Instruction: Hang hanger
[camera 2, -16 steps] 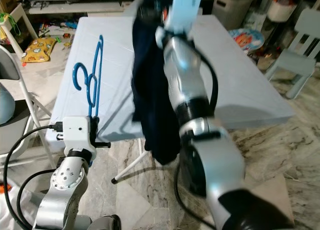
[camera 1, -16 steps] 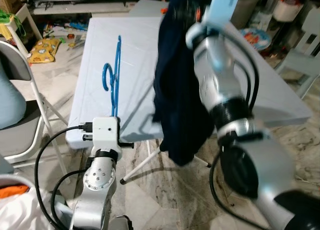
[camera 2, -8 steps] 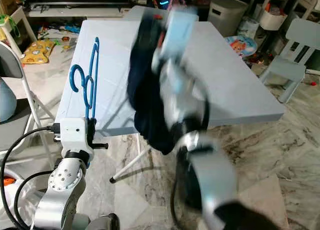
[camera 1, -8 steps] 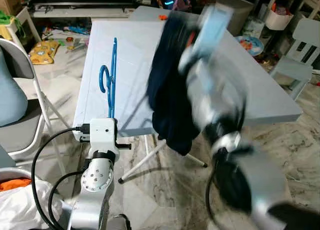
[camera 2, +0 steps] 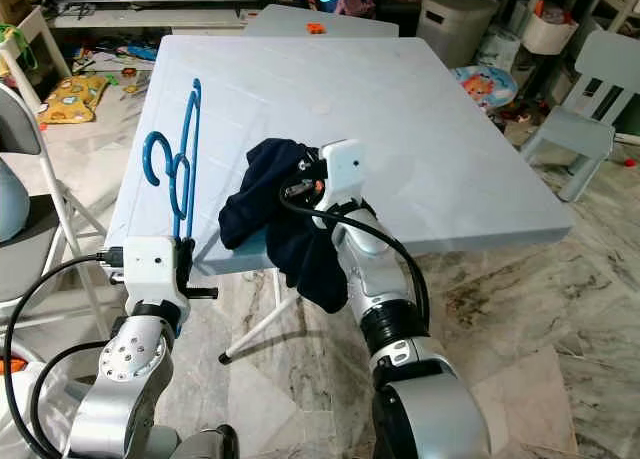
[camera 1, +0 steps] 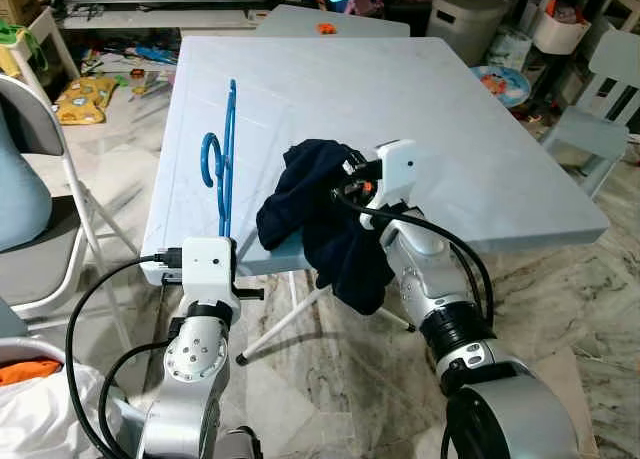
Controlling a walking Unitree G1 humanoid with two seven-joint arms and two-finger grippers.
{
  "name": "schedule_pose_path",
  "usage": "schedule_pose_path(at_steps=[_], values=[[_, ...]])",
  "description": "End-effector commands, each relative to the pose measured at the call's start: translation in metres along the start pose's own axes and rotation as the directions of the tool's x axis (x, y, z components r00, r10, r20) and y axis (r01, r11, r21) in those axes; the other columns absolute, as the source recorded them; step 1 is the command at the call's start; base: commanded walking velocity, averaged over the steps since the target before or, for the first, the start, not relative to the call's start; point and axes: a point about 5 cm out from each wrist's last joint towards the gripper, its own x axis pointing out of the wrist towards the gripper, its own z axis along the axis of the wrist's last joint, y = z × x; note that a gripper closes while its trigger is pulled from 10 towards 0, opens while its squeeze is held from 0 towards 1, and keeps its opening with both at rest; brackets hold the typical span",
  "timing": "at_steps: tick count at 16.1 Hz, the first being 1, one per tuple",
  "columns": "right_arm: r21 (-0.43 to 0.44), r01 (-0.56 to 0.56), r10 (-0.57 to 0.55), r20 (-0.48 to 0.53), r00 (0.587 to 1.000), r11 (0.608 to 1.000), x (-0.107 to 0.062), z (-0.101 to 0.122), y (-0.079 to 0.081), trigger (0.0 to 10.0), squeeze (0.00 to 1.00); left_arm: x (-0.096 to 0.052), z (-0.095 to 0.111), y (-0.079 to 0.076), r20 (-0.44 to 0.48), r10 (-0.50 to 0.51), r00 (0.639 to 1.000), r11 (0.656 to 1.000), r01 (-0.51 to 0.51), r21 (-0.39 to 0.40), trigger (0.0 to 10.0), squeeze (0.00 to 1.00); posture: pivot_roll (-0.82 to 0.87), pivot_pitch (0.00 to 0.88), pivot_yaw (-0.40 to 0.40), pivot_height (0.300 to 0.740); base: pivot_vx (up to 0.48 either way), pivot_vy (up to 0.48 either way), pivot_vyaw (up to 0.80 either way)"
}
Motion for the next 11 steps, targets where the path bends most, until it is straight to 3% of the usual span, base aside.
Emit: schedule_pose_path(at_steps=[1, 4, 5, 7, 9, 11], values=[[-0.009, -0.044, 0.044, -0.053, 0.998, 0.999, -0.003, -0.007, 0.004, 10.0, 0.00, 0.002, 0.001, -0.004, 0.000, -0.007, 1.000, 1.000, 0.007, 0.000, 10.0, 0.00, 0.16, 0.087, -0.068, 0.740, 0.000, 0.000, 0.00], [-0.018, -0.104, 0.102, -0.093, 0.990, 0.994, -0.008, -0.013, 0.012, 10.0, 0.00, 0.002, 0.000, -0.004, -0.005, 0.001, 1.000, 1.000, -0.001, -0.002, 10.0, 0.00, 0.16, 0.087, -0.074, 0.740, 0.000, 0.000, 0.00], [-0.011, -0.134, 0.132, -0.106, 0.986, 0.991, -0.009, -0.014, 0.014, 10.0, 1.00, 0.002, 0.000, -0.003, -0.006, 0.007, 1.000, 1.000, -0.007, -0.004, 10.0, 0.00, 0.16, 0.087, -0.074, 0.740, 0.000, 0.000, 0.00], [-0.084, -0.174, 0.160, -0.143, 0.977, 0.981, -0.011, -0.015, 0.016, 10.0, 1.00, 0.002, 0.000, -0.003, -0.006, 0.009, 1.000, 1.000, -0.009, -0.004, 10.0, 0.00, 0.16, 0.086, -0.071, 0.740, 0.000, 0.000, 0.00], [-0.211, -0.229, 0.196, -0.165, 0.967, 0.950, -0.012, -0.011, 0.013, 10.0, 1.00, 0.003, 0.000, -0.004, -0.009, 0.003, 1.000, 1.000, -0.004, -0.004, 10.0, 0.00, 0.15, 0.085, -0.066, 0.740, 0.000, 0.000, 0.00], [-0.255, -0.267, 0.223, -0.188, 0.957, 0.929, -0.014, -0.011, 0.013, 10.0, 1.00, 0.003, -0.001, -0.006, -0.010, -0.003, 1.000, 1.000, 0.003, -0.005, 10.0, 0.00, 0.15, 0.086, -0.066, 0.740, 0.000, 0.000, 0.00]])
